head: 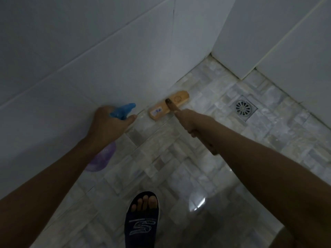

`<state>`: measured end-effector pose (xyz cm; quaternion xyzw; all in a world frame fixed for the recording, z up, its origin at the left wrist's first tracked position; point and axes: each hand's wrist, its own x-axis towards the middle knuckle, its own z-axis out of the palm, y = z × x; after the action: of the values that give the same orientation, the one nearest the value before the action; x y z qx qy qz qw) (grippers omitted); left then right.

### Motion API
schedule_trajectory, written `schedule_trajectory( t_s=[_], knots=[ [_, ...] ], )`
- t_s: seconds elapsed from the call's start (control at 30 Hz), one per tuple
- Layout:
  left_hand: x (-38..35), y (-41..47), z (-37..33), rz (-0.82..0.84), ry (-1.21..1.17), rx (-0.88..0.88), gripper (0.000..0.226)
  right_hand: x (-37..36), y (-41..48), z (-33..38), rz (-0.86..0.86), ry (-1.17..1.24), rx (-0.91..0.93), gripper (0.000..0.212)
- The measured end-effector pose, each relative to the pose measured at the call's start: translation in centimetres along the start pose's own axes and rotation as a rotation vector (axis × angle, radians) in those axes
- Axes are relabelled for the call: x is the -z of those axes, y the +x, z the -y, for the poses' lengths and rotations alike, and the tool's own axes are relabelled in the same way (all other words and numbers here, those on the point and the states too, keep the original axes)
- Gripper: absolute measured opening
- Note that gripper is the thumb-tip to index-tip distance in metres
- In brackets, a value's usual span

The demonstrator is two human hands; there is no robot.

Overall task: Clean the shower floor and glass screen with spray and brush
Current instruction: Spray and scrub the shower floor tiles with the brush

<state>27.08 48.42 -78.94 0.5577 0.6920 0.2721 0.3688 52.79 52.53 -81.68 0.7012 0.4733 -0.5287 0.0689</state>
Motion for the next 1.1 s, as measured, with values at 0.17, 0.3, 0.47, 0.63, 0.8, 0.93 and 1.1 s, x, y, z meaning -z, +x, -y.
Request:
schedule_trajectory(
  t_s=[0.17, 0.3, 0.47, 0.63, 0.8, 0.93, 1.1],
  knots=[
    [0.9, 0.2, 0.1, 0.120, 0.074, -0.106, 0.046, -2.4, -6.8, -6.3, 0.091, -0.210, -0.093, 0.043],
    [0.7, 0.3, 0.5, 0.093, 0.067, -0.108, 0.043, -3.0, -5.8, -3.2, 0.069, -0.221, -0.012, 0.050],
    [0.7, 0.5, 0.6, 0.071, 0.065, 0.010, 0.060, -3.4, -0.6, 2.4, -0.008, -0.048, 0.043, 0.055],
    [1.3, -0.1, -0.2, 0.153, 0.111, -0.043, 0.051, -4.3, -4.2, -1.1, 0.025, -0.130, 0.062, 0.054],
    [2.7, -2.2, 1.8, 0.009, 0.120, 0.008, 0.029, -6.4, -8.3, -5.4, 0.101, -0.213, 0.034, 0.050],
    [3.5, -3.4, 3.0, -0.079, 0.146, 0.069, 0.016, -8.0, -6.2, -0.3, 0.073, -0.138, 0.109, 0.045],
    [3.3, -3.2, 2.7, -0.113, 0.196, 0.010, 0.023, -9.3, -3.4, 4.3, 0.018, -0.136, 0.161, 0.044]
  ],
)
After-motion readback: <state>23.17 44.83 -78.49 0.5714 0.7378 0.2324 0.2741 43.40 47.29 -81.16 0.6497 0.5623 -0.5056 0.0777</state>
